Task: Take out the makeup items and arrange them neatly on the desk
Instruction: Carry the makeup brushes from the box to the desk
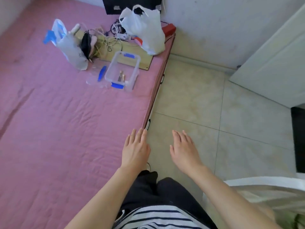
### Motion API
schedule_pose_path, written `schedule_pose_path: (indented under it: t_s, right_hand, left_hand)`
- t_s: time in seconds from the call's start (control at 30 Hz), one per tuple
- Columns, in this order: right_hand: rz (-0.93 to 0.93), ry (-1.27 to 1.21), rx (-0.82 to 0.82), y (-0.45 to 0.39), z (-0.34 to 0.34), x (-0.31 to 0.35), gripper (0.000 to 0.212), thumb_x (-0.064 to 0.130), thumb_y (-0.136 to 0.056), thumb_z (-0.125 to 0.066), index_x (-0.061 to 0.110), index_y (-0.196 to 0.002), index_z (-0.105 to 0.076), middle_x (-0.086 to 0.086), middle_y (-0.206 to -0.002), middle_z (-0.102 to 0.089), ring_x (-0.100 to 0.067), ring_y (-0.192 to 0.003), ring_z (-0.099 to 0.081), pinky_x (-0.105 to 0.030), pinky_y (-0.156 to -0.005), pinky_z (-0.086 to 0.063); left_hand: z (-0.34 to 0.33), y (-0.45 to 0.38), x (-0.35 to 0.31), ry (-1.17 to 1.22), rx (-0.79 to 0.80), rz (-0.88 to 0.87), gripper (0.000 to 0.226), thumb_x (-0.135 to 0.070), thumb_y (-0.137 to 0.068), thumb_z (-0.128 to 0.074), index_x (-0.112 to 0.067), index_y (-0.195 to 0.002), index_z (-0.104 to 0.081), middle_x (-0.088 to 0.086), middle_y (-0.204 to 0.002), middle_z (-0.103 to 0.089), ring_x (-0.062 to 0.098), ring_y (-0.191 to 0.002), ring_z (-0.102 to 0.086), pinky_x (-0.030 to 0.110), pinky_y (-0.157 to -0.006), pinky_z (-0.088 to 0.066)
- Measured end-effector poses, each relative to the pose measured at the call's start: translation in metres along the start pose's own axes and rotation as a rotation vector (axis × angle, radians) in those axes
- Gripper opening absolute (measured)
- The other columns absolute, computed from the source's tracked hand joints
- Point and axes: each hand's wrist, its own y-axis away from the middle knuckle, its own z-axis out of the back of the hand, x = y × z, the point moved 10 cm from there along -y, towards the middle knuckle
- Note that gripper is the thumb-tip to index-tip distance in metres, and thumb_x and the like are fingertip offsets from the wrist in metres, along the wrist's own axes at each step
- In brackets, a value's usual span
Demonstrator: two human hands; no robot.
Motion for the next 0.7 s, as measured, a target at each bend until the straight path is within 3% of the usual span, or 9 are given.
schedule_pose_path:
  t_s: [0.13, 0.33, 0.7]
  right_hand:
    - [-0.09, -0.034, -0.02, -0.027, 0.018, -0.022, 0.059, 0.034, -0.101, -0.034, 0.01, -0.151, -0.013, -0.008, -0.156, -0.023, -0.027, -0.147, -0.012, -0.04, -0.12, -0.014]
    - [-0.135, -0.062, -0.034, -0.078, 0.044, -0.061, 0.058, 0.033, -0.1, -0.036, 0.008, -0.15, -0.017, -0.008, -0.153, -0.029, -0.03, -0.145, -0.016, -0.041, -0.118, -0.019]
    - [0.011, 0.011, 0.012, -0.205, 0.123, -0.14, 0.057, 0.032, -0.101, -0.034, 0.008, -0.149, -0.016, -0.012, -0.152, -0.028, -0.032, -0.145, -0.015, -0.043, -0.118, -0.018]
  left_hand:
    - [0.015, -0.052, -0.012, -0.02, 0.013, -0.064, 0.058, -0.031, -0.099, -0.035, -0.013, -0.151, -0.016, 0.004, -0.157, -0.021, 0.025, -0.147, -0.011, 0.038, -0.118, -0.014]
    - [0.032, -0.124, -0.046, -0.012, 0.001, -0.12, 0.054, -0.021, -0.094, -0.048, -0.007, -0.145, -0.033, 0.008, -0.149, -0.038, 0.032, -0.142, -0.026, 0.041, -0.115, -0.025]
    - [0.046, -0.254, -0.117, -0.017, -0.015, 0.008, 0.056, -0.027, -0.097, -0.046, -0.01, -0.147, -0.029, 0.005, -0.152, -0.033, 0.029, -0.144, -0.022, 0.041, -0.115, -0.023]
